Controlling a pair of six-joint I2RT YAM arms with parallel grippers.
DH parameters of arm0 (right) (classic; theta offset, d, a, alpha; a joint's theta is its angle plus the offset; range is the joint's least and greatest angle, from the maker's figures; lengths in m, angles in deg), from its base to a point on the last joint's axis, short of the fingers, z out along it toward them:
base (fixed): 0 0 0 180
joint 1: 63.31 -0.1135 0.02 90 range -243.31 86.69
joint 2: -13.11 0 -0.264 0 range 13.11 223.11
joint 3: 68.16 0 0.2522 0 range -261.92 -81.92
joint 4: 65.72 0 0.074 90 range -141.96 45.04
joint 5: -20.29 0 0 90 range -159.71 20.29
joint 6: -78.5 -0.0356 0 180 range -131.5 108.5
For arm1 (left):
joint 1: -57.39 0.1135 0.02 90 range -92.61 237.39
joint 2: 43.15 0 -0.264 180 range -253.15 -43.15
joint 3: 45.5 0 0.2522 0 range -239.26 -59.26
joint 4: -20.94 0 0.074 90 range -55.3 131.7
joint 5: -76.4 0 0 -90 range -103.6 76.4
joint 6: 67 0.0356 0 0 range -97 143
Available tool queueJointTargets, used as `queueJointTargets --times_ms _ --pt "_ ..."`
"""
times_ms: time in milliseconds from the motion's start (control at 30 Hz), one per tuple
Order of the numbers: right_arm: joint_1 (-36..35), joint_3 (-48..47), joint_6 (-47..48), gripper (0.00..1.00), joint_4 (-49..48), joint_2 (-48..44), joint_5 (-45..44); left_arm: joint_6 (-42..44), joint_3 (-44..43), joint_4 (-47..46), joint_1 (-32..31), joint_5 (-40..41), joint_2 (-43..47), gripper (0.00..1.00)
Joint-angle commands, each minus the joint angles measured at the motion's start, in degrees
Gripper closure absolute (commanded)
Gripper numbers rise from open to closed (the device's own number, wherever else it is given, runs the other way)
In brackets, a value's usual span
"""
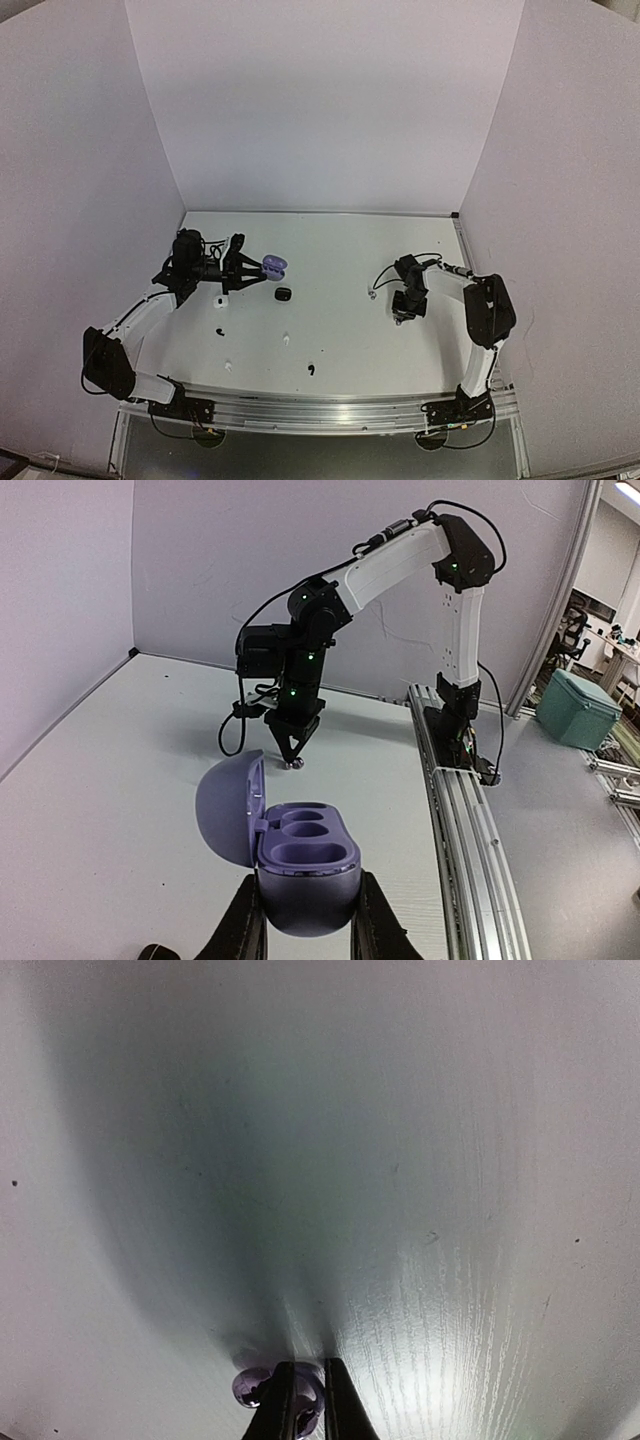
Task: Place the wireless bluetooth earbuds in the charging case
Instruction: Pick up the right earbud from the center of the board.
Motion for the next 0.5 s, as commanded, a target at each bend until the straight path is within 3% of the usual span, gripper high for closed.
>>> queueJointTargets --times_ms 0,133,267,467 --pt "0.0 5.6 -0.3 0.90 0.9 5.0 0.0 0.6 -0.5 0.0 0.3 0.5 1.0 1.00" --pt "-0.4 7.1 -0.9 0.88 -0.1 5.6 1.0 0.7 -0.6 0.0 0.4 0.4 0.9 1.00" --pt "-1.1 7.3 -0.7 0.99 -0.8 6.1 1.0 1.0 -0.5 0.1 0.4 0.4 0.9 1.00" --pt "-1.1 6.4 -0.9 1.00 -1.6 4.5 0.7 1.2 -0.3 0.2 0.4 0.6 1.3 1.00"
